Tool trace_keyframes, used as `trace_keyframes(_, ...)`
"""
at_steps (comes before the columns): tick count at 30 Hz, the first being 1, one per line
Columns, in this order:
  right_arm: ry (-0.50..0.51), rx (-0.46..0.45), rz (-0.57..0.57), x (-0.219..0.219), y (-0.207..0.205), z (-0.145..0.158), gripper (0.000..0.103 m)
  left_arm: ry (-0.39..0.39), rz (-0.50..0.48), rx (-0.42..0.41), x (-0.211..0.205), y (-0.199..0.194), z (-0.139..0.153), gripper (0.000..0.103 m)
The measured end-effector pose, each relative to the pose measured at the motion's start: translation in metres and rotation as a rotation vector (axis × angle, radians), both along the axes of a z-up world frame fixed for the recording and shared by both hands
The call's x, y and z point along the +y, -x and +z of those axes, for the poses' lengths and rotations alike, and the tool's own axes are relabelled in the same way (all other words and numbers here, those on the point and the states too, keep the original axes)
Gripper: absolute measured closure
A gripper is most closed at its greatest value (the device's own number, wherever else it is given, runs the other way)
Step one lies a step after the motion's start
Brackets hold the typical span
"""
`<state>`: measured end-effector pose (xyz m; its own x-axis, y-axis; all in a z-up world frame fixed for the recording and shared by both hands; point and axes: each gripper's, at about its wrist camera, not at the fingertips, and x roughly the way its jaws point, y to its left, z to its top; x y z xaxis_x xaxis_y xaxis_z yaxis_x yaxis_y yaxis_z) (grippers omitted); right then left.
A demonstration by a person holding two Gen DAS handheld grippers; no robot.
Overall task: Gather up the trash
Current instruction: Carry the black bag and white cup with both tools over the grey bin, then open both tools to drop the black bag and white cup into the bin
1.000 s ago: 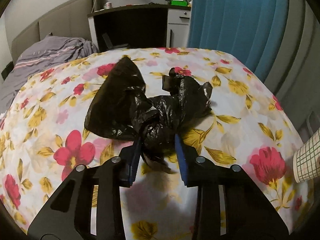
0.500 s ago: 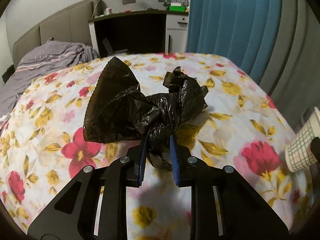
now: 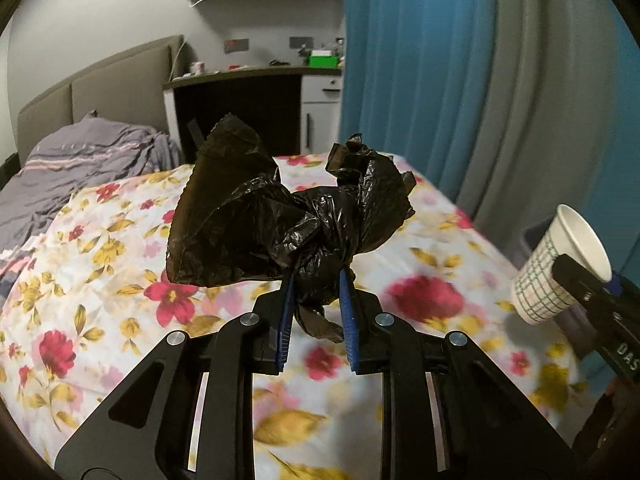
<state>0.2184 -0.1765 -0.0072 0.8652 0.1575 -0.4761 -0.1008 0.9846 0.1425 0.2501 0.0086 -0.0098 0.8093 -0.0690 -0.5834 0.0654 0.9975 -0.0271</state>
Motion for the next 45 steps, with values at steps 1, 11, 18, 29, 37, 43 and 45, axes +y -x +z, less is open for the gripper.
trace_keyframes(1, 0.004, -0.004, -0.003, -0.003, 0.004, 0.001, 0.046, 0.0, -0.011, -0.006, -0.004, 0.004, 0.003, 0.082)
trace_keyframes(11, 0.024, -0.041, -0.091, -0.055, 0.037, 0.011, 0.046, 0.01, -0.179, -0.047, -0.084, 0.038, 0.022, 0.082)
trace_keyframes(18, 0.026, -0.078, -0.204, -0.113, 0.055, 0.018, 0.046, 0.033, -0.314, -0.045, -0.157, 0.042, 0.024, 0.082)
trace_keyframes(29, 0.02, -0.082, -0.315, -0.171, 0.063, 0.008, 0.046, 0.049, -0.468, 0.04, -0.247, 0.024, -0.016, 0.082)
trace_keyframes(37, 0.007, -0.056, -0.339, -0.181, 0.055, -0.003, 0.046, 0.053, -0.502, 0.102, -0.272, 0.006, -0.04, 0.082)
trace_keyframes(43, 0.0, -0.042, -0.348, -0.182, 0.049, -0.007, 0.046, 0.058, -0.522, 0.114, -0.279, 0.004, -0.047, 0.081)
trace_keyframes(45, -0.003, -0.039, -0.349, -0.183, 0.046, -0.007, 0.046, 0.06, -0.523, 0.122, -0.28, 0.001, -0.05, 0.081)
